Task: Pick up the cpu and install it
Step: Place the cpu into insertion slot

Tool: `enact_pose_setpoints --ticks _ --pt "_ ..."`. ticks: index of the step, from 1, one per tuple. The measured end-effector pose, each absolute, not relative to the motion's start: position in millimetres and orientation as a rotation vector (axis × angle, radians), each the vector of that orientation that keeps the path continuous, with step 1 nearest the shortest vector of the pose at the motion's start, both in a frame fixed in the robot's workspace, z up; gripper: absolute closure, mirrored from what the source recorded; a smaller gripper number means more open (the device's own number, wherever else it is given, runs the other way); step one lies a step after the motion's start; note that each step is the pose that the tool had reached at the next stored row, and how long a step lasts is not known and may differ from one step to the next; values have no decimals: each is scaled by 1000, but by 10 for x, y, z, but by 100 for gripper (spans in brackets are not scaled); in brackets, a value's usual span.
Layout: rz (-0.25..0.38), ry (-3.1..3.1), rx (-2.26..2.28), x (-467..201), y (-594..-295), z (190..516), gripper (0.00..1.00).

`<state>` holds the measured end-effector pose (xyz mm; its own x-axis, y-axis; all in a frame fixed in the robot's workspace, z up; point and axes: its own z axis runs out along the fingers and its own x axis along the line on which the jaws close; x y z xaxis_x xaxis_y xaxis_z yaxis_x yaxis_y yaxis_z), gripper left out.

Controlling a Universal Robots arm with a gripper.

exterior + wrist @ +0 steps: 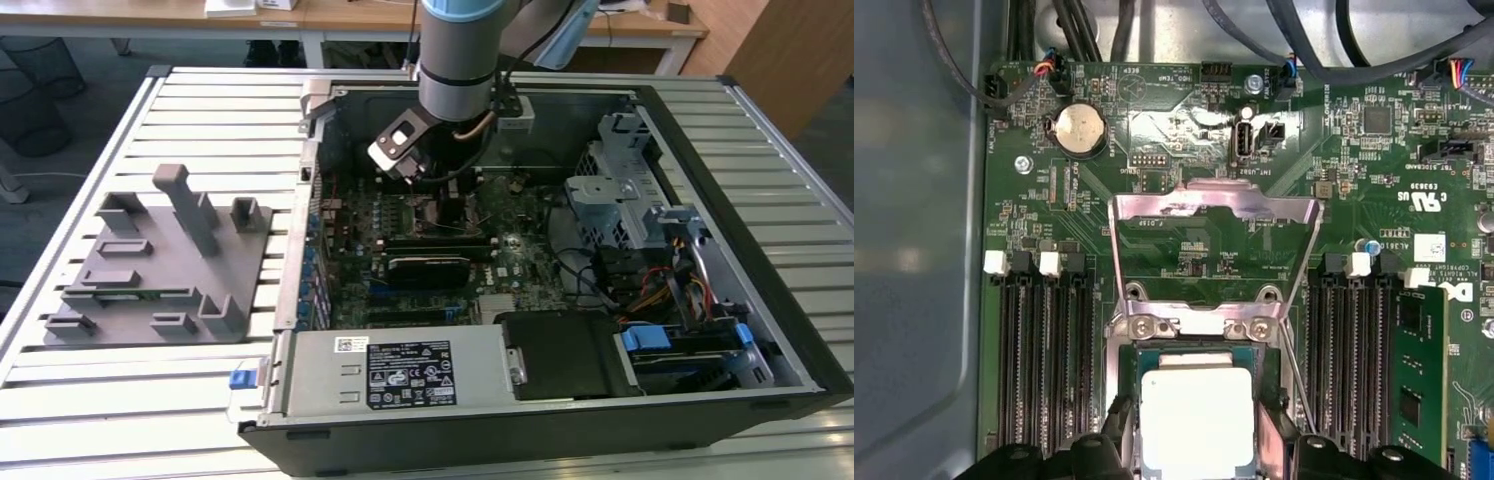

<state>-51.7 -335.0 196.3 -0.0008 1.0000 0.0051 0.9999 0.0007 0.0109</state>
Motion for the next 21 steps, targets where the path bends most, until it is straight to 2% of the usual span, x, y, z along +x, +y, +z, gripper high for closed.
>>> enact_pose_setpoints --ticks 6,7,8,10,21 --pt "20 2220 2218 -517 -3351 1969 40" --pt "21 2221 2219 -517 -3354 1969 41" --pt "22 2222 2220 -518 -3355 1970 47" --pt "25 2222 2221 -520 -3362 1968 49" --pt "23 2171 2271 -524 -3367 1993 49"
